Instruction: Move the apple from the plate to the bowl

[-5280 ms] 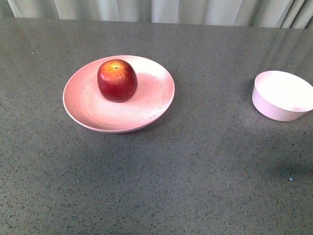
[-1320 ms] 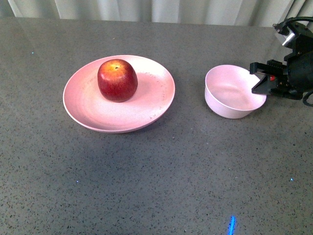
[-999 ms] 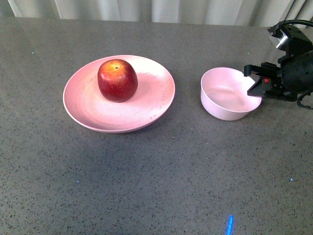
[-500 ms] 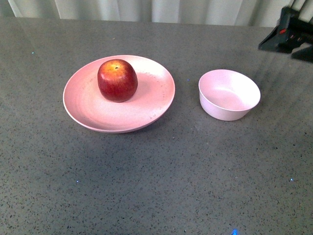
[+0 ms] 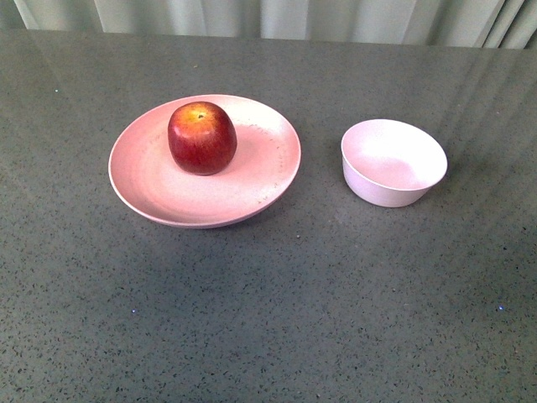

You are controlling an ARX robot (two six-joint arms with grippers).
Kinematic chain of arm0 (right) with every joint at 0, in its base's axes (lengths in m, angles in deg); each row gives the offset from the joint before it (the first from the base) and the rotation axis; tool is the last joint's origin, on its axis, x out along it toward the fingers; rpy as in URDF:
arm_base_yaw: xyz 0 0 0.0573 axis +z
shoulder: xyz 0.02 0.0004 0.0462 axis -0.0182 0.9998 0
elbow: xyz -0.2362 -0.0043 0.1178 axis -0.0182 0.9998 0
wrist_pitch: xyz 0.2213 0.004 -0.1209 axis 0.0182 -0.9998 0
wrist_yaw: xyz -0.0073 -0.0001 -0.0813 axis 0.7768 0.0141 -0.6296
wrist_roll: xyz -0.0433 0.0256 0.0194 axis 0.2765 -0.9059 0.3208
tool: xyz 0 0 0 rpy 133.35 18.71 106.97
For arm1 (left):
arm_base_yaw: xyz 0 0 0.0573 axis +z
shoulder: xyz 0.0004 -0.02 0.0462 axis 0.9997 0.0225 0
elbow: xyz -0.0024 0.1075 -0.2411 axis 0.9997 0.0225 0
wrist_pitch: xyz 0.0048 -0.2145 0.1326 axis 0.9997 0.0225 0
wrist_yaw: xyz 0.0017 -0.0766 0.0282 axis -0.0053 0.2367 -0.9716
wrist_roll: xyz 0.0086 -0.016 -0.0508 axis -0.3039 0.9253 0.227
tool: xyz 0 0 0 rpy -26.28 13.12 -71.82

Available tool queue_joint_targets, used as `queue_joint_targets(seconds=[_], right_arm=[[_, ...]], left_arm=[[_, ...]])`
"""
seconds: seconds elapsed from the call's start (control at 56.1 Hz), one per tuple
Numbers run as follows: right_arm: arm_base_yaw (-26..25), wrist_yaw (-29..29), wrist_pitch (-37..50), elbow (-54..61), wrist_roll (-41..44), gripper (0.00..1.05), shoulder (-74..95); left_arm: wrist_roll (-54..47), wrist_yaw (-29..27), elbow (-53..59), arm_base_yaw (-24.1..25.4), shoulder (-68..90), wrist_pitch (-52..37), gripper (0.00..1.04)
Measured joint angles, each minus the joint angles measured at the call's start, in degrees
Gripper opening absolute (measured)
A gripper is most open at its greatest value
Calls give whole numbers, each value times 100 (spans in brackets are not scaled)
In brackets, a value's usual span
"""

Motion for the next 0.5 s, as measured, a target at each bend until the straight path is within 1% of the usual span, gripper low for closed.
queue_joint_targets(seconds=[0.071, 0.143, 0.339, 0.5], right_arm=[[0, 2, 11, 254, 11, 15, -227], [0, 2, 13, 535, 33, 1, -551], [0, -11, -122, 1073, 33, 2, -1220], [0, -11, -481, 1506, 33, 2, -1993]], left_arm=[[0, 0, 0, 0, 0, 0, 96], [0, 0, 0, 0, 0, 0, 96], [0, 0, 0, 0, 0, 0, 96], [0, 0, 0, 0, 0, 0, 96]])
